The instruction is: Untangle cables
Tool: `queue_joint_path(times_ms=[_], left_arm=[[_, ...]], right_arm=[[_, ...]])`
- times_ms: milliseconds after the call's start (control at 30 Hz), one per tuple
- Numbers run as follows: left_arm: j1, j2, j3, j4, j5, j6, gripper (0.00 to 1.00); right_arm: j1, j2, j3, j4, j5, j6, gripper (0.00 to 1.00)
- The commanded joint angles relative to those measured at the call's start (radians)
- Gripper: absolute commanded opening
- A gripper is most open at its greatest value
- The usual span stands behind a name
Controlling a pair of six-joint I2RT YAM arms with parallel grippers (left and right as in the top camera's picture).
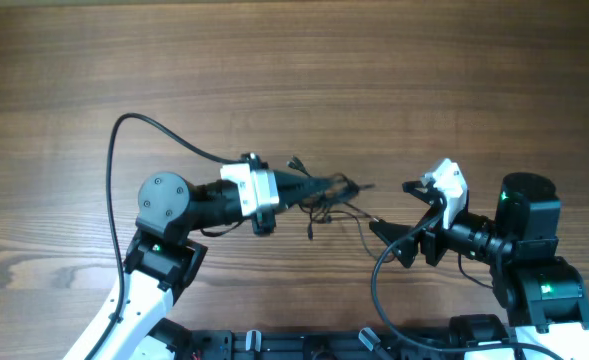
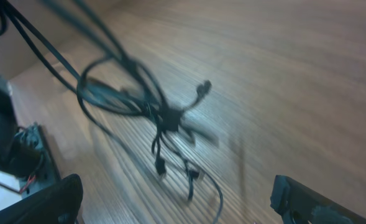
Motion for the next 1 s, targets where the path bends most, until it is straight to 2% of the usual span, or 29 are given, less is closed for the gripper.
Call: queue_joint_path(times_ms=[0, 100, 267, 433, 467, 600, 633, 667, 733, 867, 900, 933, 967], left_arm=[[-0.052, -0.009, 0.007, 0.03, 0.113, -0.011, 0.04], [-0.103, -0.009, 0.007, 0.078, 0.112, -0.01, 0.04], [-0.122, -0.002, 0.007, 0.134, 0.037, -0.011, 0.04], [-0.122, -0.002, 0.007, 0.188, 0.037, -0.011, 0.04], [-0.122, -0.002, 0.007, 0.199, 0.037, -0.013, 0.04], [-0.167, 0.001, 0.007, 0.219, -0.023, -0.029, 0.04], [-0.18, 0.004, 0.007, 0.219, -0.036, -0.03, 0.04], [-0.187, 0.008, 0.007, 0.22, -0.043, -0.03, 0.04], [-0.198, 0.021, 0.007, 0.22, -0.047, -0.03, 0.04], [-0.208, 0.066, 0.007, 0.212, -0.175, -0.16, 0.38], [-0.208, 0.082, 0.007, 0.172, -0.235, -0.208, 0.77], [-0.208, 0.088, 0.007, 0.121, -0.272, -0.217, 1.0], [-0.208, 0.089, 0.007, 0.073, -0.303, -0.217, 1.0]], right_arm=[[-0.001, -0.001, 0.019, 0.05, -0.081, -0.081, 1.0], [-0.001, -0.001, 0.019, 0.054, -0.115, -0.104, 1.0], [-0.001, -0.001, 0.019, -0.027, -0.286, -0.264, 1.0], [0.0, -0.001, 0.019, -0.055, -0.336, -0.298, 0.99], [0.0, -0.001, 0.019, -0.055, -0.354, -0.298, 0.95], [0.0, 0.008, 0.019, -0.052, -0.361, -0.29, 0.5], [0.0, 0.013, 0.019, -0.05, -0.365, -0.286, 0.22], [0.0, 0.018, 0.019, -0.048, -0.369, -0.264, 0.07], [0.0, 0.023, 0.019, -0.021, -0.366, -0.198, 0.04], [0.0, 0.022, 0.02, 0.171, -0.169, 0.206, 0.04], [0.0, 0.022, 0.02, 0.219, -0.106, 0.309, 0.04], [0.0, 0.021, 0.023, 0.233, -0.03, 0.38, 0.04], [0.0, 0.02, 0.029, 0.227, 0.044, 0.426, 0.04]])
